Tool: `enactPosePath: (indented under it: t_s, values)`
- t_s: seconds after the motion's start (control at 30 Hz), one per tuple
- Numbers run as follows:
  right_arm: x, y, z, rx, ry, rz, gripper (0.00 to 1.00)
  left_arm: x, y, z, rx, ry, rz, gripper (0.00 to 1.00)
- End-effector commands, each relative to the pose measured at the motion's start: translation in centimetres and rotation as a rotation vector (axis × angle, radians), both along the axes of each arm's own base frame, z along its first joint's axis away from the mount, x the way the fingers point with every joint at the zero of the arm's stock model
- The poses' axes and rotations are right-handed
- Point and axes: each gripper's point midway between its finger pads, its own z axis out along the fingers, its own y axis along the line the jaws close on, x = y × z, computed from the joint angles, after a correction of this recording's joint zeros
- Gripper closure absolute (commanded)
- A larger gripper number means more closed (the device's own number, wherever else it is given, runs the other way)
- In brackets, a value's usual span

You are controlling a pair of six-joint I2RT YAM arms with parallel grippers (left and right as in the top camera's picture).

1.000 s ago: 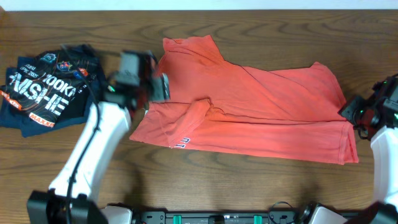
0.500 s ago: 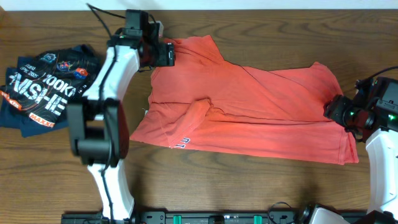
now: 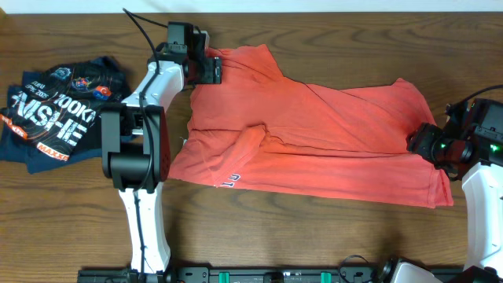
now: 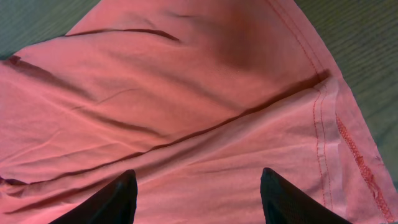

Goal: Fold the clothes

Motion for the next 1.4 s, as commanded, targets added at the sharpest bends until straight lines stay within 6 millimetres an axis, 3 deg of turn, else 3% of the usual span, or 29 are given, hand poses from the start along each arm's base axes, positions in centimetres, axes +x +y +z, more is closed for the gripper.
enactPosePath:
  t_s: [0.0,0.03,0.17,0.27,0.4,0.57,0.67,0.83,1.0,1.2,1.37]
  values:
    - [0.4,0.3,0.7,-0.003,-0.022,0.022,0.38,0.1,-0.5,-0.8,-0.021,0.015,-0.023,0.23]
    - [0.4,0.3,0.7,-0.003,-0.022,0.022,0.39,-0.1,-1.0,-0.8,-0.042,0.018,-0.036,0.31]
    - [0.6,0.2,0.8,-0.008,-0.028,0.021,0.4,-0.5,-1.8,-0.8,-0.071,0.032,-0.055,0.45]
    - [0.6,-0.4,0.8,-0.035,-0.028,0.008,0.44,-0.9,-2.3,-0.6,-0.102,0.045,-0.071,0.63]
    - [1.1,-0.8,0.9,-0.058,-0.041,0.008,0.48,-1.2,-1.8,0.2,-0.105,0.054,-0.058,0.86]
    - [2.5,-1.3,0.4,-0.095,-0.062,0.047,0.52,-1.9,-1.2,1.7,-0.137,0.092,0.015,0.9]
    - [4.2,-2.0,-0.2,-0.106,-0.052,0.074,0.47,-2.8,-1.2,2.3,-0.143,0.127,0.029,0.9]
    - [9.4,-3.6,-1.3,-0.118,-0.021,0.12,0.35,-4.6,-1.6,3.5,-0.168,0.181,0.017,0.9]
    - [16.1,-4.5,-3.1,-0.135,-0.053,0.171,0.28,-5.2,-1.6,3.8,-0.167,0.203,0.019,0.9]
    - [21.8,-3.2,-6.5,-0.141,-0.084,0.228,0.28,-5.5,-1.6,3.6,-0.165,0.217,0.019,0.9]
    - [23.3,-1.8,-9.3,-0.164,-0.08,0.25,0.29,-5.6,-1.6,3.6,-0.165,0.221,0.019,0.9]
